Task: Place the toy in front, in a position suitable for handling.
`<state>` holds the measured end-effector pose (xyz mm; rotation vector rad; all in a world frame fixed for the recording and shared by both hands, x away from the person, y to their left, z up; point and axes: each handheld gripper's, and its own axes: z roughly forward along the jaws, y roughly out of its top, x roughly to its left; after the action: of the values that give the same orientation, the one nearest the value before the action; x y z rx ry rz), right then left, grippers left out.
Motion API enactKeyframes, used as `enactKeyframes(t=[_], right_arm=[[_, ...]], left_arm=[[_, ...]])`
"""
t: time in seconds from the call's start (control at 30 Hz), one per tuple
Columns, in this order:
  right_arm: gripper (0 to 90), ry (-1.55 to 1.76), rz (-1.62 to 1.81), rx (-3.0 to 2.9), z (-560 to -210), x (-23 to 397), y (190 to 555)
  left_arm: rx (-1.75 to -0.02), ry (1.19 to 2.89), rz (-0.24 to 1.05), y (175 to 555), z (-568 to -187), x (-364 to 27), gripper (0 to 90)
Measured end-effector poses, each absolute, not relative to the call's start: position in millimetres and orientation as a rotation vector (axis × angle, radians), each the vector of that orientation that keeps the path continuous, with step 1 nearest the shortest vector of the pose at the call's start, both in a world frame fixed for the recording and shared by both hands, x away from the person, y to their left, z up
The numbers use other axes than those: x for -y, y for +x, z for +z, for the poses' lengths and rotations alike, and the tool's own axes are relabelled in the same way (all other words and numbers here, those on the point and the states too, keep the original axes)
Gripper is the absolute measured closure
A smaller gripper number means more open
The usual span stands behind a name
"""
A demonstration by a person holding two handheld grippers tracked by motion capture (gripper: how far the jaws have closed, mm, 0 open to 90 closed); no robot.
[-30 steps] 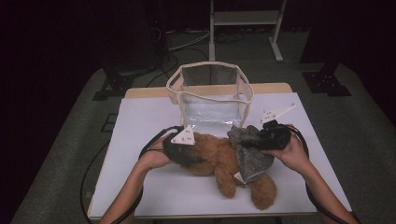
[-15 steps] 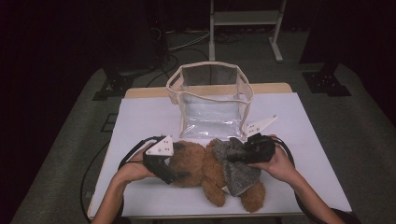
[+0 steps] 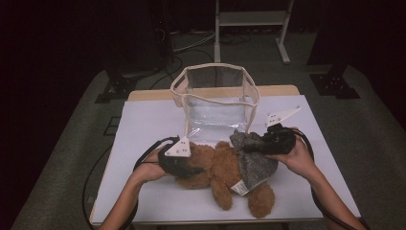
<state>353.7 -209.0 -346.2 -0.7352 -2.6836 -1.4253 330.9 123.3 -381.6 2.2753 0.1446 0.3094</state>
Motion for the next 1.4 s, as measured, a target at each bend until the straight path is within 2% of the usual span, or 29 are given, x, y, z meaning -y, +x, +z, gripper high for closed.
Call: enactKeyframes(t=[0.27, 0.4, 0.6, 0.9, 1.0, 1.13, 1.27, 1.4], right_arm=[[76.5, -0.715, -1.378, 2.708, -340.0, 202.8, 356.2], [76.6, -0.716, -1.33, 2.7, -350.1, 204.9, 357.8], [76.5, -0.743, -1.307, 2.728, -346.9, 212.0, 356.7], [76.2, -0.591, -1.282, 2.79, -341.6, 169.6, 351.3], [76.5, -0.604, -1.284, 2.774, -346.6, 175.6, 353.4], [76.7, -0.65, -1.306, 2.73, -351.8, 195.7, 354.0], [76.9, -0.68, -1.305, 2.722, -356.1, 207.0, 348.0], [76.9, -0.675, -1.291, 2.72, -354.2, 207.4, 347.0]], left_arm=[[-0.118, 2.278, 0.321, 335.9, -380.8, -89.3, 36.4], [-0.11, 2.294, 0.32, 336.3, -378.6, -95.5, 36.4], [-0.137, 2.268, 0.296, 334.4, -380.1, -110.7, 35.9], [-0.14, 2.236, 0.287, 339.2, -382.5, -86.2, 34.9], [-0.137, 2.238, 0.276, 340.1, -381.9, -88.3, 34.1], [-0.148, 2.219, 0.238, 339.8, -383.0, -95.7, 26.9], [-0.19, 2.203, 0.209, 342.0, -379.9, -107.5, 10.9], [-0.226, 2.205, 0.14, 344.8, -386.3, -118.1, 14.2]])
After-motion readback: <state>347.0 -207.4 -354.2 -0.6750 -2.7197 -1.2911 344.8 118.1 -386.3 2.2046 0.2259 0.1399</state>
